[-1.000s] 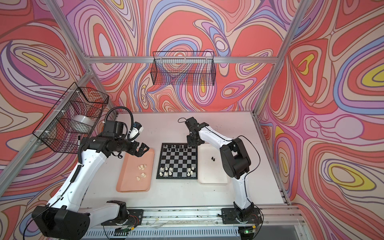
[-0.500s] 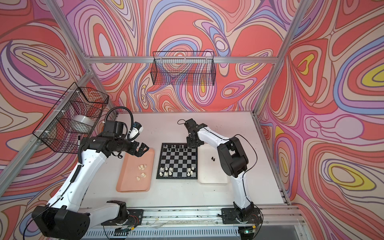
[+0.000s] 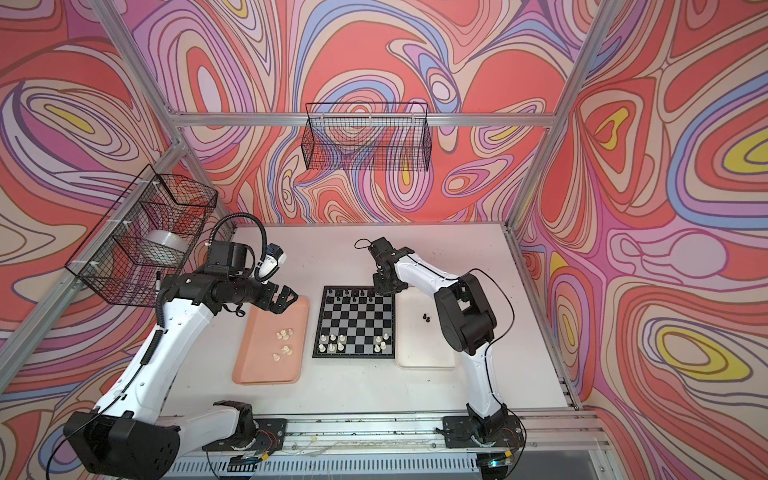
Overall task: Set up the chess pieces on the board
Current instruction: 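Lower the black pawn onto a far-row square and open the right gripper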
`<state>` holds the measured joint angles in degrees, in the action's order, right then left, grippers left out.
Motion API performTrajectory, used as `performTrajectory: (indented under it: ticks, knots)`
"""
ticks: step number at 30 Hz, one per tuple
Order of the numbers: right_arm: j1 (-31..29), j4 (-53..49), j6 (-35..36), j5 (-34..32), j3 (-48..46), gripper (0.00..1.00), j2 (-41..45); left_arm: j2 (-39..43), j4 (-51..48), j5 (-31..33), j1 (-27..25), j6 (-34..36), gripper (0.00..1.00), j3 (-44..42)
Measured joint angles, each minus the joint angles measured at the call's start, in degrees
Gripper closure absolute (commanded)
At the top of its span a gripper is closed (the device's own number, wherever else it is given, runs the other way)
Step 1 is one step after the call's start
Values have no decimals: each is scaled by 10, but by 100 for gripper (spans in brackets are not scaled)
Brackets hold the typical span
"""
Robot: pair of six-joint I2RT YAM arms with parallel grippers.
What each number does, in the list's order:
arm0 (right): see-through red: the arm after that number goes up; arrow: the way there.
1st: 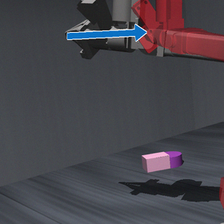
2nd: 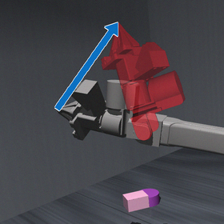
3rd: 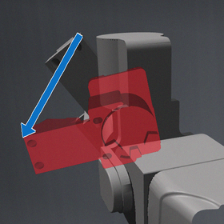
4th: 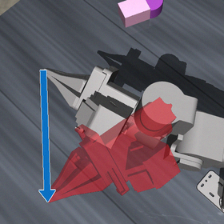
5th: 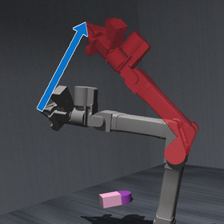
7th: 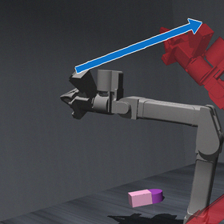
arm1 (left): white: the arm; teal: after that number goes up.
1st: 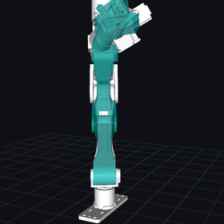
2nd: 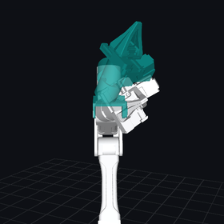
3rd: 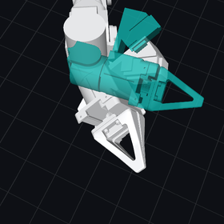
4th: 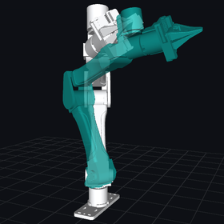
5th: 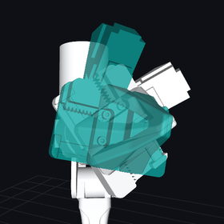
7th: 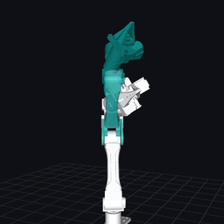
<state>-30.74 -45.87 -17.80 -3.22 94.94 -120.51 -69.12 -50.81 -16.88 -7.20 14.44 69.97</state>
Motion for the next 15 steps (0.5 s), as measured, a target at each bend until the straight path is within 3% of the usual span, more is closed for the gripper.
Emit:
performTrajectory:
  ticks: [15]
  knots:
    - [0, -9, 2, -4, 9, 73, 5, 0, 0, 0, 0, 0, 0, 0]
